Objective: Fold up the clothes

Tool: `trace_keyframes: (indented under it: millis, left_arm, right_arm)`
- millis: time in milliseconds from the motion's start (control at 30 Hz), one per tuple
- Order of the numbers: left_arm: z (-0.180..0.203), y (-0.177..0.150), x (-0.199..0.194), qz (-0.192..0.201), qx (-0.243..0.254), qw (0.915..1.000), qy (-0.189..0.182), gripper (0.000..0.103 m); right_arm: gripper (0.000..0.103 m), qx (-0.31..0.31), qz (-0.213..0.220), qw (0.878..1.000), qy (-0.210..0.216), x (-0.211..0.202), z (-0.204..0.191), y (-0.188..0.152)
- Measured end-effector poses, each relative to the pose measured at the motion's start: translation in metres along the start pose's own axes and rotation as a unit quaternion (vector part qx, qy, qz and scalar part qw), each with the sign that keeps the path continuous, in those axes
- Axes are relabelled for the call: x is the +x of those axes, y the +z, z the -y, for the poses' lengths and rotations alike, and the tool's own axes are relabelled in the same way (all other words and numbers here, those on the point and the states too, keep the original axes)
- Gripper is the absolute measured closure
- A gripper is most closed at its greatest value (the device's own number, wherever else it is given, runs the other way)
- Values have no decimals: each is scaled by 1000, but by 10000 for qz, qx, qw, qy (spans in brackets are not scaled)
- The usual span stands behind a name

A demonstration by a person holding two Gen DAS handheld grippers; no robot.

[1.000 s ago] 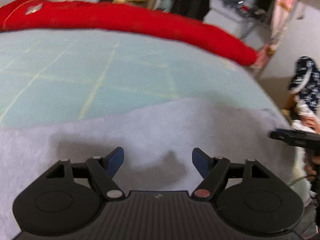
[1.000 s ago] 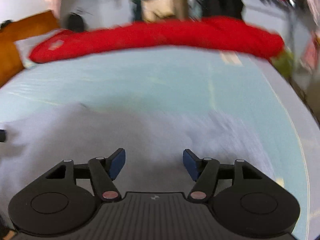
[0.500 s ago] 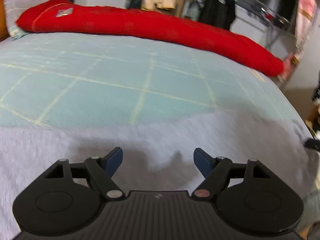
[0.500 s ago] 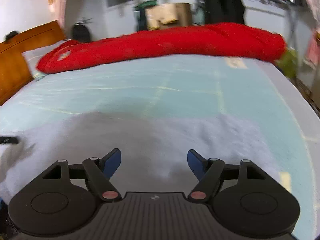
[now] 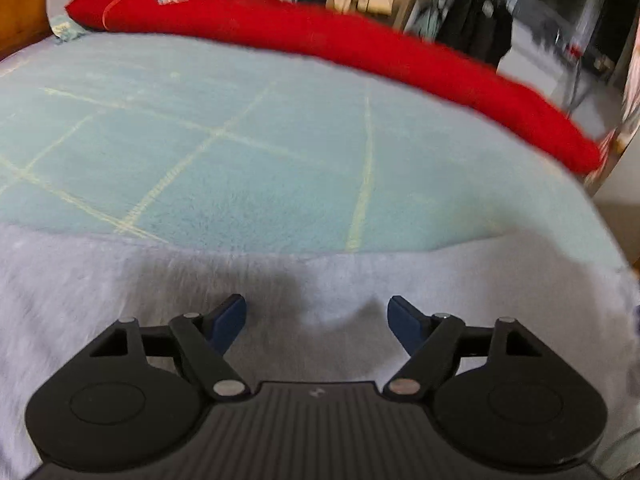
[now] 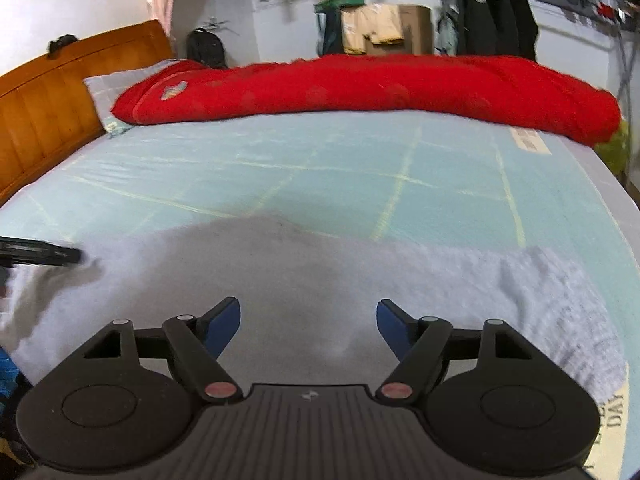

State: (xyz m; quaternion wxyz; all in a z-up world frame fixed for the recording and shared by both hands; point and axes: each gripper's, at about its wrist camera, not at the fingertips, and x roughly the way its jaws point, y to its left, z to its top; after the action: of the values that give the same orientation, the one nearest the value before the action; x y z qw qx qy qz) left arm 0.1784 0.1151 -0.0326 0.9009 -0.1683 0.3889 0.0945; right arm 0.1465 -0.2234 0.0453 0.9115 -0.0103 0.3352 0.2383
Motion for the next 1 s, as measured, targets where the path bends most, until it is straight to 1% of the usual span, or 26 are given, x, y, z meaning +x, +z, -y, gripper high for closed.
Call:
trace_keyframes:
  millis: [67,100,133,167,200,233,267,333,367,467,567,600,733,800,833,900,1000]
  left_arm:
    - [-3,9,12,120,92,9999,-25,21]
    - [-4,14,15,152,161,9998,-12,21]
    - [-5,21,17,131,140,9998,13,21]
    - [-6,24,12,112,55,9999,-50,23]
    - [-8,26,5,97,-41,9999,-133,23]
    - [-9,25,-7,171,-54,9995,-259,23]
    - [-8,22,-18,280,-27,9990,-342,20]
    - [-13,12,-47,460,31,9981,-399,20]
    - [-17,6,-58,489,31,9980,-401,20]
    - [-31,-10,-66,352,-28,9989,-302,19]
    - [-52,-15,-51,221,-141,9996,-71,19]
    - [-62,-14,-45,242,-184,9995,-13,19]
    - [-88,-6,-47,485,-376,9980,141,20]
    - [-99,-2,-60,614,-476,9968,195,20]
    - [-103,-2,-68,687,-500,9961,230,20]
    - [-114,-7,-92,932,-602,9938,119,20]
    - [-134,-23,-133,1380,-948,9859,-59,20]
  right_arm:
    - [21,-27,52,10000,34,-4,-10,1]
    - [20,-24,46,10000,18,-6,-14,1]
    - [20,-22,40,10000,1,-8,-18,1]
    - [20,-20,34,10000,-16,-10,-22,0]
    - [20,-32,33,10000,-27,-11,-25,1]
    - [20,-53,39,10000,-29,-12,-29,2]
    - [20,-73,45,10000,-29,-14,-33,3]
    - [19,-96,73,9999,71,-14,-42,5]
    - [18,-108,86,9998,122,-14,-47,6]
    - [17,-205,58,9991,368,-7,-64,12]
    - [17,-346,1,9981,509,3,-84,19]
    - [17,-373,-30,9979,535,6,-89,20]
    - [17,-478,-180,9971,562,14,-111,21]
    - [16,-511,-262,9967,569,18,-119,21]
    - [16,-528,-303,9965,573,21,-122,21]
    - [16,-576,-363,9958,612,26,-130,22]
    - [16,-615,-382,9937,858,36,-143,29]
